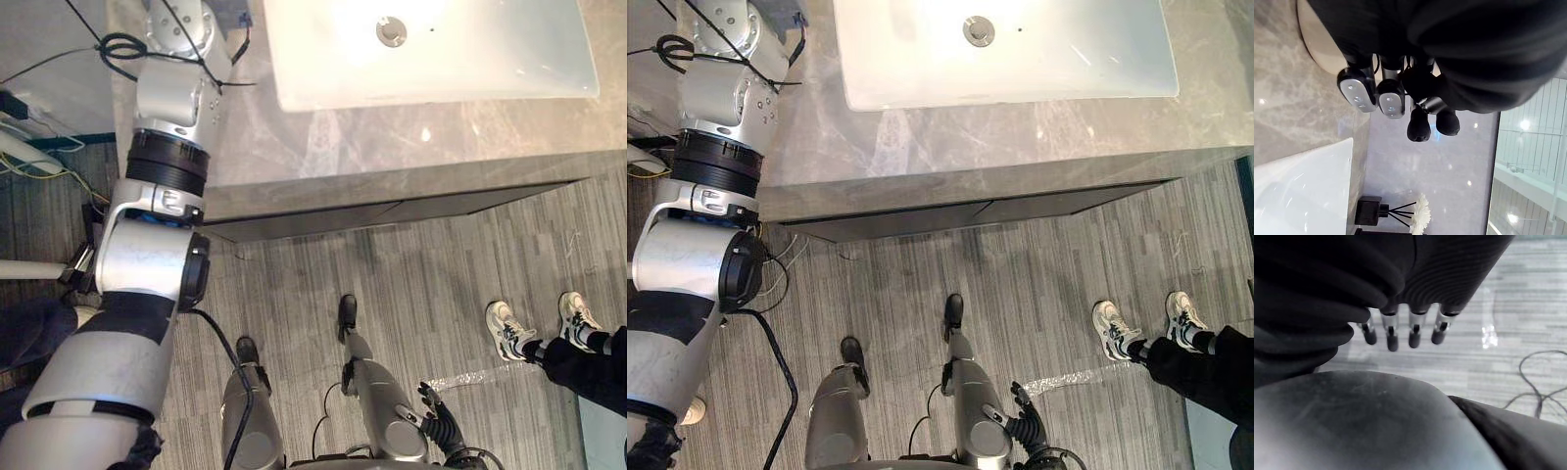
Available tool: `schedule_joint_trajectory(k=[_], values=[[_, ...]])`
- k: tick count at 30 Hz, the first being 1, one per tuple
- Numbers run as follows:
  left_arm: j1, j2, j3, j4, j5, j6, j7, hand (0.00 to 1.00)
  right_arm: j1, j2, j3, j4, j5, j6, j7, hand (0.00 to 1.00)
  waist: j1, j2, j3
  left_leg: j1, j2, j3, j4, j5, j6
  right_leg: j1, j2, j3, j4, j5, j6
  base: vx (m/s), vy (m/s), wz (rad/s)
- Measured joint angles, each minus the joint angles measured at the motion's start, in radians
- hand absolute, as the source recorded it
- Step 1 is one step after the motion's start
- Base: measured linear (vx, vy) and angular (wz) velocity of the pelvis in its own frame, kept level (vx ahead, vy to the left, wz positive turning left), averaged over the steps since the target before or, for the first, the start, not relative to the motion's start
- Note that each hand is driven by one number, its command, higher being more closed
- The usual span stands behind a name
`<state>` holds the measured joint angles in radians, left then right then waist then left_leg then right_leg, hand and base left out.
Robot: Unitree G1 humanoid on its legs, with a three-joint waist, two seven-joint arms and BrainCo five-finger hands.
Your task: Organize washtable
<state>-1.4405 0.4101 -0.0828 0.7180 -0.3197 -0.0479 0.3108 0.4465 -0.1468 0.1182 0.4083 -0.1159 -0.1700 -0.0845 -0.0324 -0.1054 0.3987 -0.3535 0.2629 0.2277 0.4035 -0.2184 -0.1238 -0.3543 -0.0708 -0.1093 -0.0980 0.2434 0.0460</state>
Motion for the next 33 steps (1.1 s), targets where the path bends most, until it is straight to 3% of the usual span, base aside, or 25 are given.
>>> schedule_joint_trajectory(k=[15,28,33], values=[[0.096,-0.01,0.012,-0.008,0.001,-0.003,-0.004,1.0,-0.001,0.0,0.0,0.011,0.0,0.0,-0.001,0.0,0.024,0.009,-0.008,0.032,-0.003,-0.008,0.012,0.001,0.001,0.039,-0.002,-0.011,0.014,-0.001,-0.001,-0.05,0.018,0.02],[0.293,-0.003,-0.047,-0.133,0.009,-0.015,-0.028,1.0,-0.045,0.009,-0.003,0.196,0.0,0.0,0.0,0.0,0.022,0.018,-0.139,0.15,-0.066,-0.059,-0.154,0.085,-0.005,0.127,-0.034,-0.064,0.001,-0.015,-0.005,-0.02,0.008,0.15],[0.474,0.041,-0.075,-0.341,0.009,-0.05,-0.03,1.0,-0.063,0.011,-0.007,0.256,-0.002,0.006,0.0,0.0,0.023,0.023,-0.186,0.193,-0.077,-0.077,-0.188,0.099,-0.01,0.168,-0.042,-0.083,0.001,-0.026,-0.006,-0.01,0.025,0.11]])
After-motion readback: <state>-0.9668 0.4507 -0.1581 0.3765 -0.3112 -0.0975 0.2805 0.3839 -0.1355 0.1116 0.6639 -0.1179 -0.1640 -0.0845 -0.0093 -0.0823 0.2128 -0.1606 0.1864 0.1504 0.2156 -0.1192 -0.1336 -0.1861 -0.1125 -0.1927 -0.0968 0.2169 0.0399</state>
